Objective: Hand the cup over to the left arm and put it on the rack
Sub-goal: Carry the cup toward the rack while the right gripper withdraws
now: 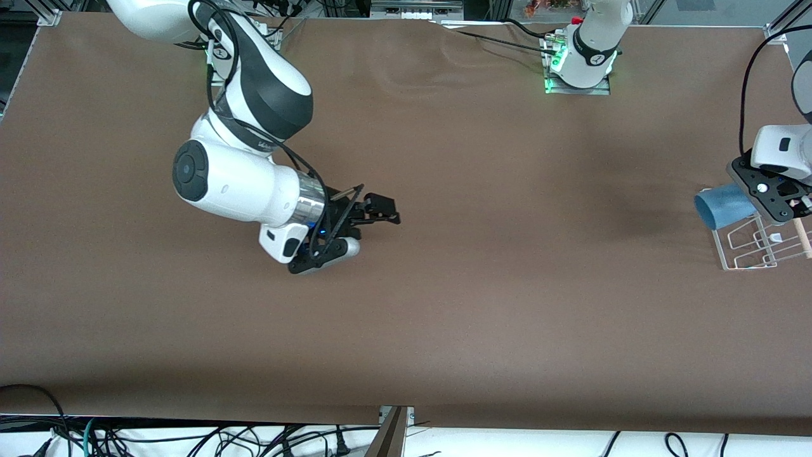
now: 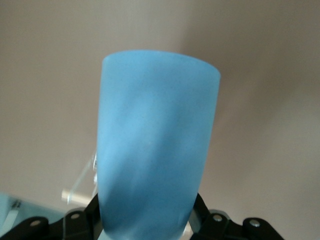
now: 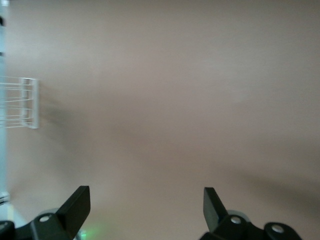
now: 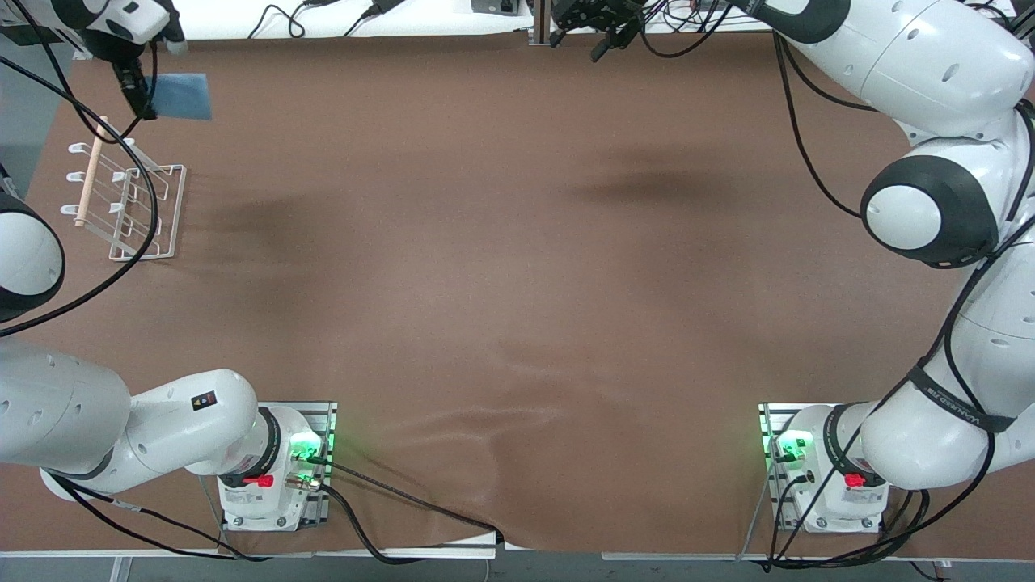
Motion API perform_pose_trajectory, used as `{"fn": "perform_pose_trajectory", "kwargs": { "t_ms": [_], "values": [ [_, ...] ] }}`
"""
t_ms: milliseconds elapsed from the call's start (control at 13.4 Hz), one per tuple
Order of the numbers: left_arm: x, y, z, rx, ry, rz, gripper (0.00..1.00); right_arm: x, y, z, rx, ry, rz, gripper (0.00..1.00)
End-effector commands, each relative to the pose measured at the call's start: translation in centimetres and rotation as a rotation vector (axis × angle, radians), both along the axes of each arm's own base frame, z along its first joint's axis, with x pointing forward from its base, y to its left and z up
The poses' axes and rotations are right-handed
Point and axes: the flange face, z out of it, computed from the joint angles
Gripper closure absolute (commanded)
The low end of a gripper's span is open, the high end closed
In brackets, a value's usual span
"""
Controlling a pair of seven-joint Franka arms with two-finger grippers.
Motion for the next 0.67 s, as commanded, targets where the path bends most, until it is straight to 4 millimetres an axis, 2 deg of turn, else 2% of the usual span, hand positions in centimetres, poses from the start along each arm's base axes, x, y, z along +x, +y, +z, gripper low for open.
{"fn": "perform_pose_trajectory", "kwargs": {
  "t_ms": [0,149,298,373,596],
  "values": [
    [-1.9,2.1,-0.7,0.151,0.070,0.019,1.00,-1.0,-4.2,1.1,-0.147,-0.047,0.020,0.00],
    [-3.4,4.2,-1.9,0.211,0.127,0.043,1.00,-1.8,-8.2,1.7,-0.313,-0.107,0.068,0.00],
    [-5.2,5.3,-3.2,0.300,0.190,0.009,1.00,-2.3,-12.2,3.7,-0.406,-0.076,0.083,0.00],
    [-5.8,5.6,-4.1,0.344,0.224,-0.020,1.00,-2.5,-14.2,5.2,-0.430,-0.067,0.064,0.00],
    [-7.7,6.1,-6.7,0.465,0.320,-0.109,1.00,-4.0,-21.2,11.6,-0.493,-0.087,-0.048,0.00]
  ]
}}
